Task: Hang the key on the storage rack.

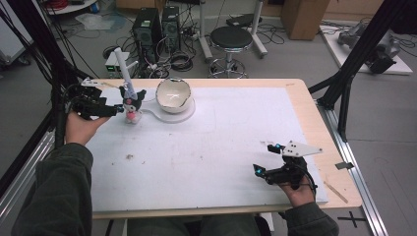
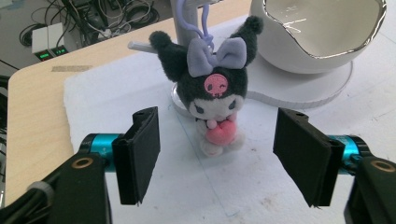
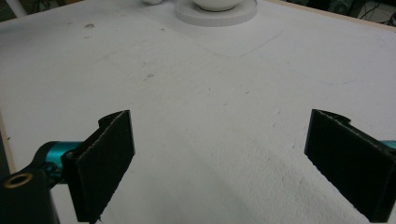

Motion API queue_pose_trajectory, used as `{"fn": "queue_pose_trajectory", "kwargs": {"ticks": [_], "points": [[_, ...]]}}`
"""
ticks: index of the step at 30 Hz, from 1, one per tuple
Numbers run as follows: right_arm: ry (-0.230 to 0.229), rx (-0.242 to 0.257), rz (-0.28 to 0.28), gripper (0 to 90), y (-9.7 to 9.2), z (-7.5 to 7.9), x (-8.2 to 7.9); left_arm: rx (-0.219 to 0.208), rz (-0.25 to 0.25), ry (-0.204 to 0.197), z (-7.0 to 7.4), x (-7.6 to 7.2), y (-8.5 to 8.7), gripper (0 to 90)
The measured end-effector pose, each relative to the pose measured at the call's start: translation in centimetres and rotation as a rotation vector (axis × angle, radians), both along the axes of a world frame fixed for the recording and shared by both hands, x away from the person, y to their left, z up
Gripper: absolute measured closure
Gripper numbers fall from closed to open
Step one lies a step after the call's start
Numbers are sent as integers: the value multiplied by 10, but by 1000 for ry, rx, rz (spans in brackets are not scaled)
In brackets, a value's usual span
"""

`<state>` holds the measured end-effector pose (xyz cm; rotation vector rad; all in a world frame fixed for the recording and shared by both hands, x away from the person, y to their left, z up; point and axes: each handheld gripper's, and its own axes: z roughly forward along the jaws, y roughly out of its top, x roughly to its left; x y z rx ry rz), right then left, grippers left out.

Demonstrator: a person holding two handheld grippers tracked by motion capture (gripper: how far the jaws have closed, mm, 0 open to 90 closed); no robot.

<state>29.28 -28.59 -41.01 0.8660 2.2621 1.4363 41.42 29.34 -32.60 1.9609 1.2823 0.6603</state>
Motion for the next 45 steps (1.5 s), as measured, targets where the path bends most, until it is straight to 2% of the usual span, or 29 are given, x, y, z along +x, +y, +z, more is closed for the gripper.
{"fn": "queue_pose_trajectory", "kwargs": {"ticks": [2, 6, 18, 45], "points": [[3, 0, 0, 75, 0, 0, 0, 2, -5, 0, 1, -1, -1, 308], [1, 3, -1, 75, 0, 1, -1, -36, -7, -10, 0, -5, -3, 292], [-2, 2, -5, 74, -1, 2, -2, -65, -15, -19, -9, -16, -8, 288], [-8, 4, -14, 75, -2, 2, -3, -94, -67, -55, -10, -34, -22, 276]]}}
